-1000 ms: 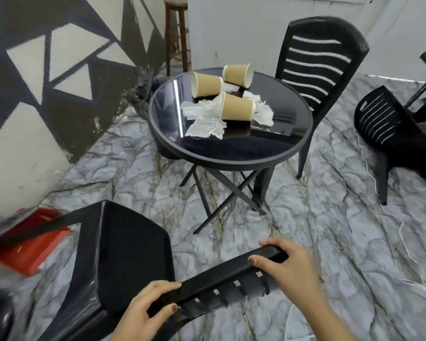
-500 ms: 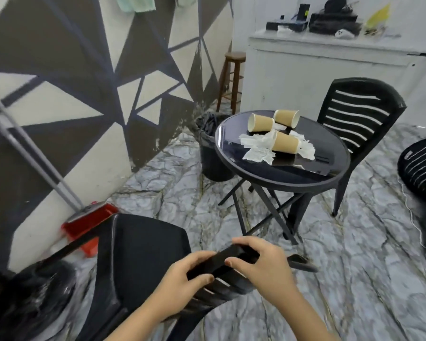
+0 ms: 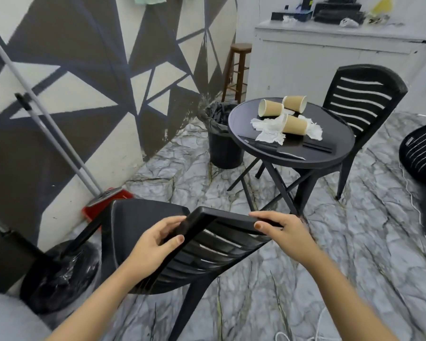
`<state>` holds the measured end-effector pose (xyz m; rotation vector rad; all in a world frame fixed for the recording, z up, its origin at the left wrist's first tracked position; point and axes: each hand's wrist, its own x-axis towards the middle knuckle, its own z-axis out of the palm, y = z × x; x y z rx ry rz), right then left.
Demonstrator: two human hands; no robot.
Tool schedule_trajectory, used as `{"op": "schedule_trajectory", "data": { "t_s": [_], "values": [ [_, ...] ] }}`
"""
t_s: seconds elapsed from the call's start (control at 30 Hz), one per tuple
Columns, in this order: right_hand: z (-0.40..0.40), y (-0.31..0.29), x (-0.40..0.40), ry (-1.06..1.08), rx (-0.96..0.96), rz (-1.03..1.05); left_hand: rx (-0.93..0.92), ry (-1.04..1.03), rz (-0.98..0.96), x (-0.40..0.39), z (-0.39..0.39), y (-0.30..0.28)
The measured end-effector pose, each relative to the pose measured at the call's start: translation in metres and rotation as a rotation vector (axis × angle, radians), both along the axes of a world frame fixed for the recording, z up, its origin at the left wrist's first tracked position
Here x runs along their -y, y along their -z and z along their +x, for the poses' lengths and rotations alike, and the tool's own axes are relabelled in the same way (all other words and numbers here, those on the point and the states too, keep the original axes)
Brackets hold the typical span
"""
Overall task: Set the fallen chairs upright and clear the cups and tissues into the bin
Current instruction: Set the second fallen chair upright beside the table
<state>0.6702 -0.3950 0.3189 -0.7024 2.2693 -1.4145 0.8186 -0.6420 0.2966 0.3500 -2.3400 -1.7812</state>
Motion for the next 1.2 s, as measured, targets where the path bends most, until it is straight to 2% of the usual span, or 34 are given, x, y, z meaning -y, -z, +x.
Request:
{"op": "schedule_trajectory", "data": {
  "t_s": [0.07, 0.33, 0.43, 0.53, 0.67, 0.87, 1.07, 1.2],
  "values": [
    [0.010, -0.002, 0.011, 0.017, -0.025, -0.023, -0.018, -0.007, -0.030, 0.003, 0.007, -0.008],
    [0.059, -0.014, 0.065, -0.023, -0.223, -0.003, -0.166, -0.002, -0.397, 0.010, 0.028, -0.056],
    [0.081, -0.024, 0.090, -0.081, -0.311, 0.008, -0.244, -0.148, -0.496, 0.019, 0.044, -0.055],
    [0.095, -0.030, 0.113, -0.219, -0.356, 0.043, -0.284, -0.295, -0.480, 0.038, 0.068, -0.053],
    [0.093, -0.034, 0.117, -0.371, -0.205, -0.042, -0.261, -0.337, -0.450, 0.056, 0.097, -0.052],
    [0.042, 0.005, 0.088, -0.299, -0.204, -0.039, -0.272, -0.484, -0.387, 0.074, 0.131, -0.051],
    [0.025, 0.035, 0.099, -0.344, 0.006, -0.023, -0.221, -0.505, -0.330, 0.098, 0.163, -0.050],
    [0.023, 0.042, 0.113, -0.405, 0.010, -0.033, -0.203, -0.522, -0.313, 0.106, 0.171, -0.047]
  ]
}}
